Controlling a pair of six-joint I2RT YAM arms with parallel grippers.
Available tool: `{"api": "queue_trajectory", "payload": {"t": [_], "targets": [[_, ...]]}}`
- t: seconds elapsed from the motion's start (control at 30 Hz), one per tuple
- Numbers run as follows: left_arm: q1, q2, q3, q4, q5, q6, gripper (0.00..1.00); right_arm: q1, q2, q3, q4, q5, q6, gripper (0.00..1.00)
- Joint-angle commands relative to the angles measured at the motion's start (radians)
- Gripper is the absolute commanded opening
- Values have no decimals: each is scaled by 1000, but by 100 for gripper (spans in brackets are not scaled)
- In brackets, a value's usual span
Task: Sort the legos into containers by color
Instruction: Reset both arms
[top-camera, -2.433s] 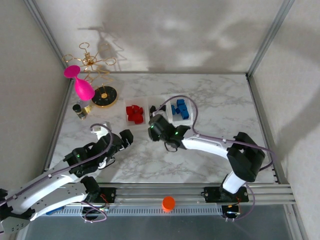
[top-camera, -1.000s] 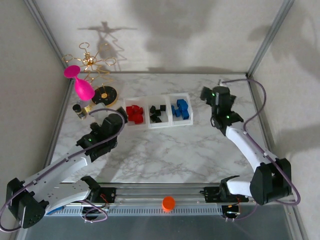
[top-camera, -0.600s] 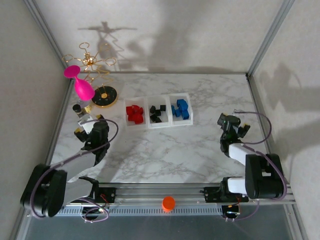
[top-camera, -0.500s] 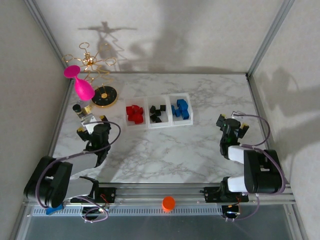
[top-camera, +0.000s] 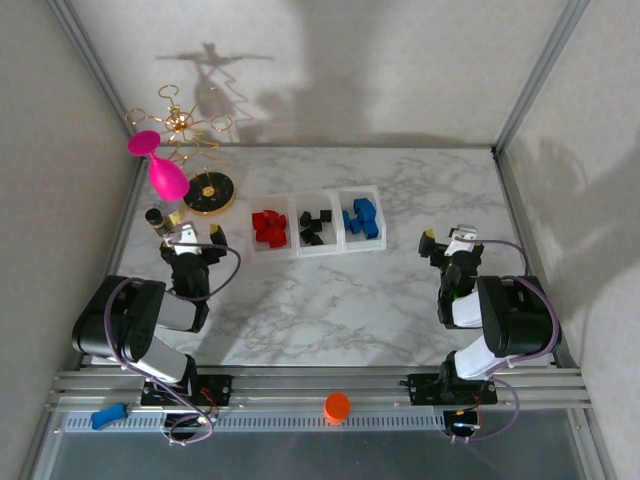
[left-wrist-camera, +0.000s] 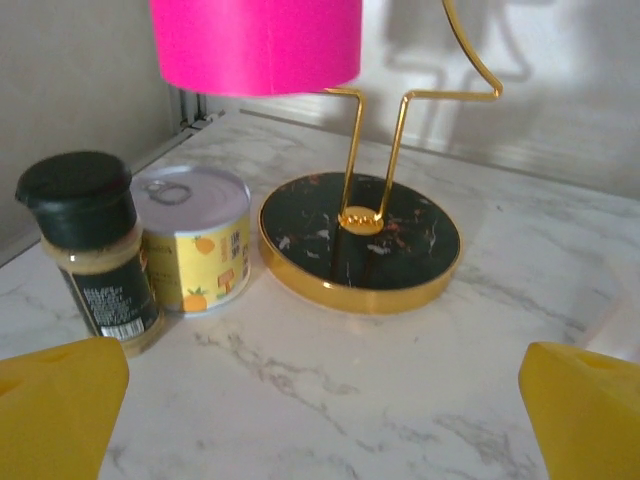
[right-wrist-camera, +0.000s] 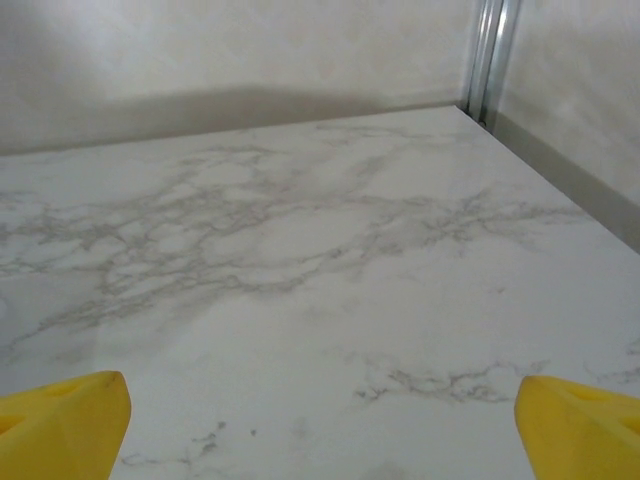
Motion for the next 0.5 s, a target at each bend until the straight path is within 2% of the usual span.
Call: {"api": "queue_trajectory", "payload": {"t": [0.0,0.47], "targets": [[17,2,27,-12,68,-21,99,-7,0,13,60,-23,-22,99],[17,4,24,-8,67,-20,99,-7,1,16,55,-28,-22,99]]}}
